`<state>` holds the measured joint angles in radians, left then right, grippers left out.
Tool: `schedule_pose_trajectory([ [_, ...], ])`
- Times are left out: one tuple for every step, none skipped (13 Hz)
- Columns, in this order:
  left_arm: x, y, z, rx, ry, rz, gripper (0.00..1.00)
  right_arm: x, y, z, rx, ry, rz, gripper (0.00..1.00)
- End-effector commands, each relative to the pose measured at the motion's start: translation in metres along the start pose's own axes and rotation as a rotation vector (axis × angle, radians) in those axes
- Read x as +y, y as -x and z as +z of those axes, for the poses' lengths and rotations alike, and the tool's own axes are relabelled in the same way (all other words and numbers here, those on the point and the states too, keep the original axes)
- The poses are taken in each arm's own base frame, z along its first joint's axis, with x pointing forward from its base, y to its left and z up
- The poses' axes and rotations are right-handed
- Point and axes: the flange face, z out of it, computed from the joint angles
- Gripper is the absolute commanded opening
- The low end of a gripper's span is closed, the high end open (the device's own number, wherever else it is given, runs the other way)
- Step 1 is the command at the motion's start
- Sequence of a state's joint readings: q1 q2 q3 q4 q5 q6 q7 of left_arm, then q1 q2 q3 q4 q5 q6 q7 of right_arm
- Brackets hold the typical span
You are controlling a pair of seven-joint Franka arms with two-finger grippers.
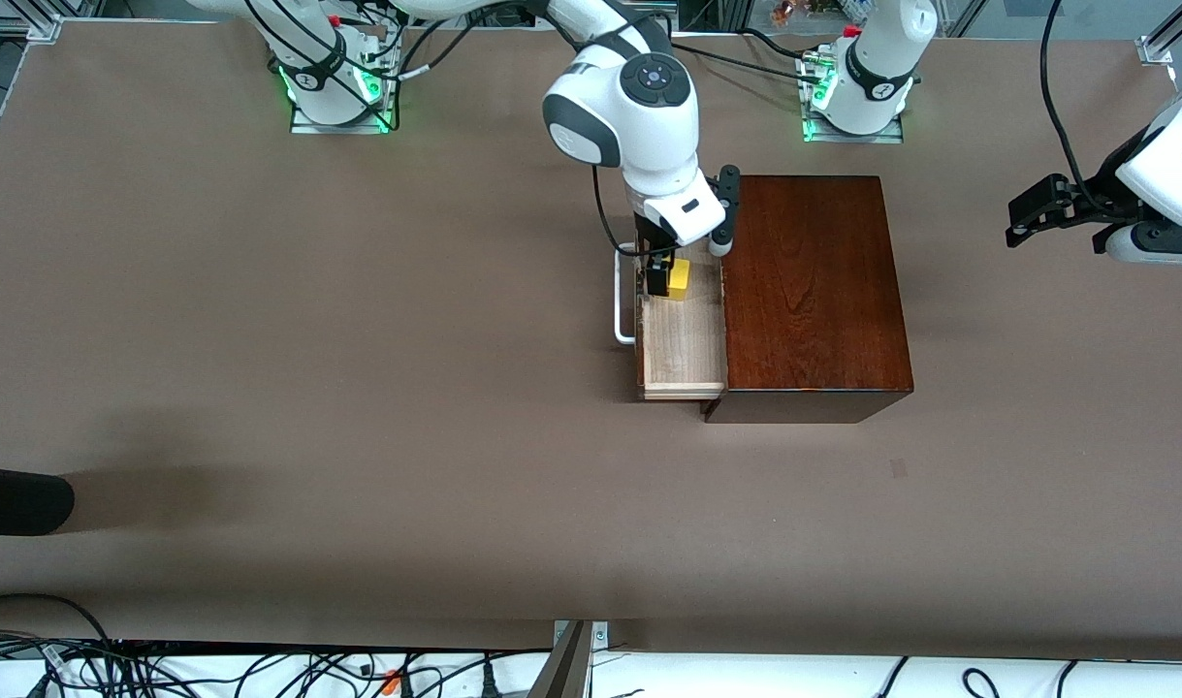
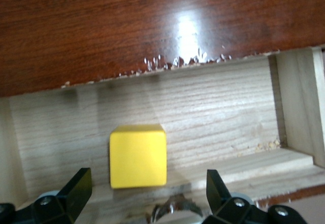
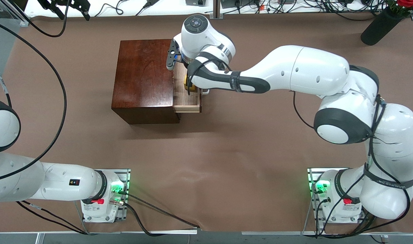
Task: Open drawer, take yellow block, close drawer
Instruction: 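Lower the right gripper into the drawer over the yellow cube, then close the right gripper on the yellow cube and lift it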
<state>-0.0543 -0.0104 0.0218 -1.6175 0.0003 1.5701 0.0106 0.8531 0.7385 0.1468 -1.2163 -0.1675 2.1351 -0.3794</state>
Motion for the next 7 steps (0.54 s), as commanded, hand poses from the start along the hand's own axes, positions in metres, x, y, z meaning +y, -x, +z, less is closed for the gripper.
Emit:
schedule_pose_trajectory([
  [-0.004,-0.001,-0.006,-0.004,0.022,-0.006,1.0,-0.009,-0.011,-0.005,-0.006,0.021,-0.042,1.0],
  [-0.005,-0.001,-0.006,-0.004,0.022,-0.009,1.0,-0.009,-0.01,-0.004,-0.013,0.026,-0.049,1.0],
  [-0.005,-0.001,-0.006,-0.006,0.022,-0.01,1.0,-0.01,-0.009,0.004,-0.022,0.025,-0.053,1.0],
  [-0.005,-0.001,-0.005,-0.007,0.022,-0.009,1.0,-0.01,-0.008,0.011,-0.03,0.02,-0.055,1.0],
  [-0.006,-0.002,-0.003,-0.01,0.021,-0.007,1.0,-0.011,-0.008,0.019,-0.034,0.017,-0.057,1.0],
  [-0.006,-0.004,0.001,-0.018,0.021,-0.009,1.0,-0.012,-0.007,0.024,-0.039,0.013,-0.058,1.0],
  [-0.003,-0.004,0.001,-0.018,0.02,-0.004,1.0,-0.012,-0.007,0.029,-0.044,0.011,-0.059,1.0],
])
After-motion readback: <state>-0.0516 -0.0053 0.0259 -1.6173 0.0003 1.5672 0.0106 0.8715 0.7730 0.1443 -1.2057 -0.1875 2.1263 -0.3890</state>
